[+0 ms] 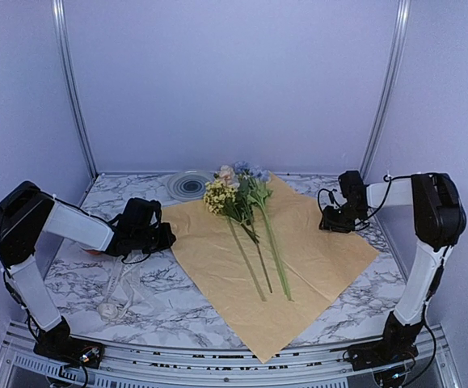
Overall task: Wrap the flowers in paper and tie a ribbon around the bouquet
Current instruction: Adjust the flattened wrapping paper at the center of the board, then pick up the bottom corner of the flattened wrapping paper from the center of the board.
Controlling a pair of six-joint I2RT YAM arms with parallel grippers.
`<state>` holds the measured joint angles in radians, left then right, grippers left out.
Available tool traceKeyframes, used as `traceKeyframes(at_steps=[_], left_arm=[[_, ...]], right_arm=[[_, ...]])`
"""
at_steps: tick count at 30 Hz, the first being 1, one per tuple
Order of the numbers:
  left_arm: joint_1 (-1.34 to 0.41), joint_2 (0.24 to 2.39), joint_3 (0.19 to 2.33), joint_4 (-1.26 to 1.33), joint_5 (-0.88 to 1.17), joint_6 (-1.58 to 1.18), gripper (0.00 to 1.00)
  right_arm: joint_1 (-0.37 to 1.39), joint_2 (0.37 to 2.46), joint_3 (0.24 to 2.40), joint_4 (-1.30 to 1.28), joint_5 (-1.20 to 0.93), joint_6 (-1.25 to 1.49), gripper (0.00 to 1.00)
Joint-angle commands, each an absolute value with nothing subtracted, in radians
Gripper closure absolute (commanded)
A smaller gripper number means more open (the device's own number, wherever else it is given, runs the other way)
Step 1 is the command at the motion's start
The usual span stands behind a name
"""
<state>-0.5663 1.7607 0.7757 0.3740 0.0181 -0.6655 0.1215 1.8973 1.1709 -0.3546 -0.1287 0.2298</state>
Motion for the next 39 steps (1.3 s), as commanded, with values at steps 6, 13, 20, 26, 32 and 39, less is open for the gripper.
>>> traceKeyframes(at_steps=[6, 13, 20, 26, 32, 39], left_arm=[[-0.566, 1.637, 0.741, 0.367, -0.154, -0.618, 0.45], [-0.846, 1.417, 0.755, 0.367, -0.269, -0.095, 0.43], [-1.134, 1.450, 0.686, 0.356, 0.247, 0.393, 0.31], [-1.319, 1.615, 0.782, 0.226, 0.196, 0.668, 0.19], [-1.427, 1.826, 0.927, 0.078, 0.000, 0.821, 0.19], [-1.450, 1.924, 0.992, 0.169, -0.164, 0.788, 0.33]], right_arm=[[0.262, 1.632, 1.201, -0.507, 0.049, 0.214, 0.51], [0.434, 1.505, 1.131, -0.575, -0.210, 0.184, 0.52], [0.634, 1.522, 1.101, -0.726, -0.198, 0.226, 0.52], [0.794, 1.543, 1.015, -0.688, -0.226, 0.287, 0.53], [0.879, 1.539, 0.927, -0.593, -0.252, 0.353, 0.53], [0.881, 1.536, 0.847, -0.471, -0.311, 0.374, 0.53]])
